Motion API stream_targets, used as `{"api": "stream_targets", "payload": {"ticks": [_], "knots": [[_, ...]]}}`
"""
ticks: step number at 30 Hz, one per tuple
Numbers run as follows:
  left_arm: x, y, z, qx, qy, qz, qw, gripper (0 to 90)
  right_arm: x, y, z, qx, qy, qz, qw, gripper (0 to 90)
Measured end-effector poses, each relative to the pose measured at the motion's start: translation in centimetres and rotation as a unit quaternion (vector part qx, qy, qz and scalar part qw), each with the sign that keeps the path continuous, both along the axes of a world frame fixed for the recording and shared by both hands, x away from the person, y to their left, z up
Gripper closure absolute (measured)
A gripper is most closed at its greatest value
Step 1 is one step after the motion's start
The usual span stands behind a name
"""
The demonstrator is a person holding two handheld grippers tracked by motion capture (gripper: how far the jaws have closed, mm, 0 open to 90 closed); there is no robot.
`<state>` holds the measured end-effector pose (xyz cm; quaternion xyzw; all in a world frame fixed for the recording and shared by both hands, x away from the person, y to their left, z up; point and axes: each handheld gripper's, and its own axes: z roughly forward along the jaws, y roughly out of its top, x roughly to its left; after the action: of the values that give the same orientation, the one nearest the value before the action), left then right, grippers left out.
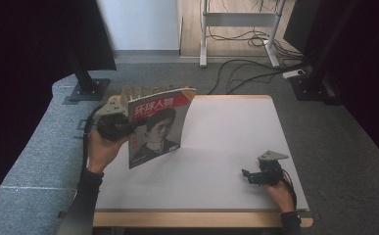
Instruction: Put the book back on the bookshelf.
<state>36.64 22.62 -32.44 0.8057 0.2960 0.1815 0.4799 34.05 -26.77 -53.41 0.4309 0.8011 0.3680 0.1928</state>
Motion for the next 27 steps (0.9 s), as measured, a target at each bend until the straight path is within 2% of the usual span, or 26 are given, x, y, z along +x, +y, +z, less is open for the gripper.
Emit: {"api": "stream_targets", "payload": {"ticks": [2, 4, 10, 12, 13, 16, 23, 27], "knots": [[-0.2, 1.1, 0.2, -0.003, -0.001, 0.018, 0.9998, 86.9, 0.1, 0.0, 0.0, 0.000, 0.006, -0.004, 1.0000, 11.1], [-0.3, 1.5, 0.3, -0.004, 0.000, 0.023, 0.9997, 86.8, 0.2, 0.1, -0.1, -0.007, 0.010, -0.004, 0.9999, 10.3], [-0.5, 3.2, 0.7, -0.006, 0.001, 0.048, 0.9988, 86.9, 0.2, 0.1, -0.1, -0.007, 0.009, -0.003, 0.9999, 10.3], [-0.4, 4.1, 0.9, -0.009, 0.002, 0.064, 0.9979, 86.9, 0.2, 0.1, -0.1, -0.008, 0.009, -0.003, 0.9999, 10.3], [-0.4, 4.1, 0.9, -0.009, 0.002, 0.064, 0.9979, 86.9, 0.2, 0.1, -0.1, -0.008, 0.009, -0.003, 0.9999, 10.3], [0.1, 4.6, 0.9, -0.014, -0.001, 0.086, 0.9962, 86.9, 0.2, 0.1, -0.1, -0.007, 0.009, -0.003, 0.9999, 10.3], [1.5, 4.0, 0.5, -0.021, -0.005, 0.100, 0.9947, 86.9, 0.2, 0.1, -0.1, -0.008, 0.009, -0.002, 0.9999, 10.3], [2.7, 2.8, 0.2, -0.022, -0.011, 0.111, 0.9935, 86.9, 0.2, 0.1, -0.1, -0.008, 0.009, -0.002, 0.9999, 10.3]]}}
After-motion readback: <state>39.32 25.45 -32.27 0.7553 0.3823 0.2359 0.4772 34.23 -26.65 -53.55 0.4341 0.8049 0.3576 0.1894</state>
